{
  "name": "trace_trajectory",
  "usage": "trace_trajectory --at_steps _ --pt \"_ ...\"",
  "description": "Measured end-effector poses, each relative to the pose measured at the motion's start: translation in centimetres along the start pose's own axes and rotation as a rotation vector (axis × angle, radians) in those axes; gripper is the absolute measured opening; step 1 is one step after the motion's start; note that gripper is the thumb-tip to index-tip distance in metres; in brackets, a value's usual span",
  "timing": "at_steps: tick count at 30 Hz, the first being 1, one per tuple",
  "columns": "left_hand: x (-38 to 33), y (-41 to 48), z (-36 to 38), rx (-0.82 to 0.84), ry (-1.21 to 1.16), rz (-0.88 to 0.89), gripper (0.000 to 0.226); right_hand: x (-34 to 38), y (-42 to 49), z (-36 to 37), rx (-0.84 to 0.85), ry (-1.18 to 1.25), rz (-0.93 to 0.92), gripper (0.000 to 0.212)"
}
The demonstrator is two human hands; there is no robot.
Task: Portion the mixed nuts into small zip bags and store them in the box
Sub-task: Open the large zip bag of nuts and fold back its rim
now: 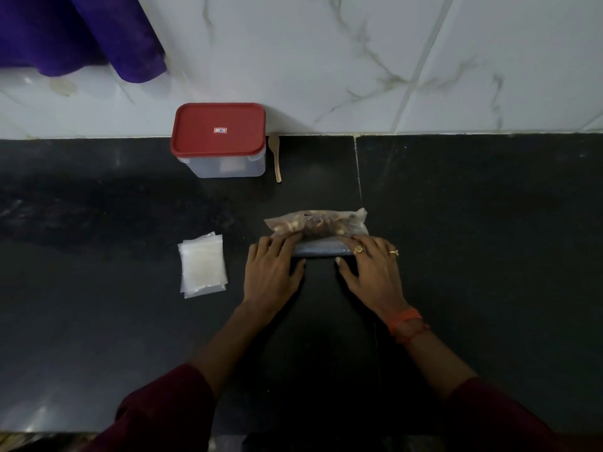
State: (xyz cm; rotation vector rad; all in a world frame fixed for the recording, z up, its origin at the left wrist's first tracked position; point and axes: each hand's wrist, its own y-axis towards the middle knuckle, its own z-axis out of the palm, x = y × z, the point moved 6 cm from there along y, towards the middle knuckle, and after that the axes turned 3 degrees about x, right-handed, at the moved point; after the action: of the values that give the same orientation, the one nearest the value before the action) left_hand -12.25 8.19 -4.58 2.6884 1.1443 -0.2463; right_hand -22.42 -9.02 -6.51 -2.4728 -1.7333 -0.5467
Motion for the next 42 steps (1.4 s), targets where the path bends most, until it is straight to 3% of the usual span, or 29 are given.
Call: trace_trajectory --at_steps 6,11,18,24,34,39,42 --pt "-0.7 -0.4 0.7 0.059 0.078 -0.045 0.041 0.9 -0.4 0.4 0.035 -0.057 -0.009 0.047" --pt "-0.7 -1.6 0.6 0.038 0.016 -0.059 0.037 1.3 -1.2 -0.2 -0.026 -0.001 -0.024 0.033" --pt "-1.0 -3.2 0.7 0.067 -0.066 -0.036 0.028 2.0 -2.4 -0.5 -0.064 0.029 -0.090 0.031" --pt "-1.4 -4.5 0.6 0.113 -0.052 -0.022 0.044 2.1 -4.2 -0.4 -0.048 0.013 -0.105 0.030" --pt "-1.1 -6.8 0.6 0.047 -0.085 -0.022 0.022 2.7 -7.0 -0.7 -0.076 0.060 -0.073 0.021" --pt "-0.5 -6.8 0.8 0.024 -0.067 0.002 0.029 4.2 -6.6 0.0 -0.063 0.039 -0.041 0.022" --pt "-0.8 -6.3 0.7 -0.008 -0.085 -0.004 0.022 6.1 -5.8 0.6 -0.054 0.031 -0.045 0.021"
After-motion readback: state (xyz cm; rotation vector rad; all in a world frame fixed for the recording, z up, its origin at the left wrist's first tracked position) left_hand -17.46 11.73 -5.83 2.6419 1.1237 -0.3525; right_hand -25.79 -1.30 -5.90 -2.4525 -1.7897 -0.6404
